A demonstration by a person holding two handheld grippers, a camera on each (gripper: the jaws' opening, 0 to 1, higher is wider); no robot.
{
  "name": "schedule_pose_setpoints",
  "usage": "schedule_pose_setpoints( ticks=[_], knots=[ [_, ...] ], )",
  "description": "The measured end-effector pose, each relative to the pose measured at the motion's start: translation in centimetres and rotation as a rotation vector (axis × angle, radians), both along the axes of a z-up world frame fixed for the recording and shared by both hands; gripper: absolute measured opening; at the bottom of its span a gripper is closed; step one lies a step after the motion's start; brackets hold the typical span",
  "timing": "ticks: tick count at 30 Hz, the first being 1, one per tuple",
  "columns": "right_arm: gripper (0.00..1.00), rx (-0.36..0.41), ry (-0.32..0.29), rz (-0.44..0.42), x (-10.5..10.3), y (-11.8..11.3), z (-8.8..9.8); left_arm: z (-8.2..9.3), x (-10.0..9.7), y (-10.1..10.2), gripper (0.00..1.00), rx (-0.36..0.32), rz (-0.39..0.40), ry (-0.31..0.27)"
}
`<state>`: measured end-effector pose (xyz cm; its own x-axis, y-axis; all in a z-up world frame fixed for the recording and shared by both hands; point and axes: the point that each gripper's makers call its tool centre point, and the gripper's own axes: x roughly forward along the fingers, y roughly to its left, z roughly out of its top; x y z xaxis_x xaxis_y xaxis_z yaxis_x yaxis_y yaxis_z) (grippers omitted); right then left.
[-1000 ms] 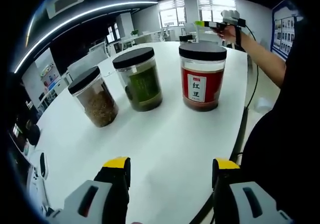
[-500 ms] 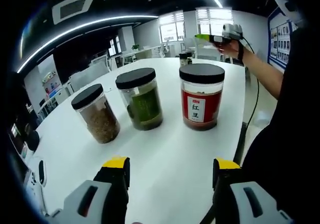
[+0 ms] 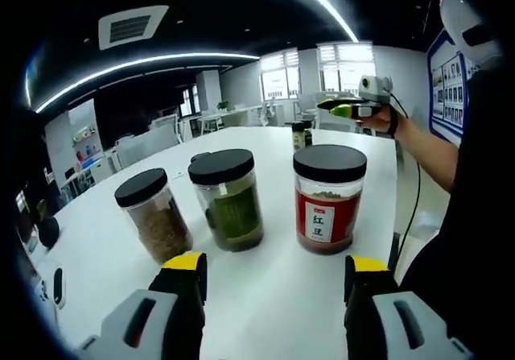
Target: Pick up the mixed condiments and ingredients on the table and sort them into separate groups
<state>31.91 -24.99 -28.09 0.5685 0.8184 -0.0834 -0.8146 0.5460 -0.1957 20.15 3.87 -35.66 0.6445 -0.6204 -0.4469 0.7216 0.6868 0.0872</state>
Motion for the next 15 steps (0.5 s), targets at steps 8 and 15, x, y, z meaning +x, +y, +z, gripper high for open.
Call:
schedule_pose_setpoints(
  ticks=[8, 15],
  knots=[
    [0.44, -0.022, 0.001, 0.081, -1.1, 1.2, -0.6, 0.4, 0.1, -1.6, 0.68, -0.033, -0.029, 0.002],
    [0.49, -0.119, 0.026, 0.174, -2.8, 2.8, -2.6, 0.1, 0.1, -3.4, 0.79, -0.095, -0.043, 0.049]
  ],
)
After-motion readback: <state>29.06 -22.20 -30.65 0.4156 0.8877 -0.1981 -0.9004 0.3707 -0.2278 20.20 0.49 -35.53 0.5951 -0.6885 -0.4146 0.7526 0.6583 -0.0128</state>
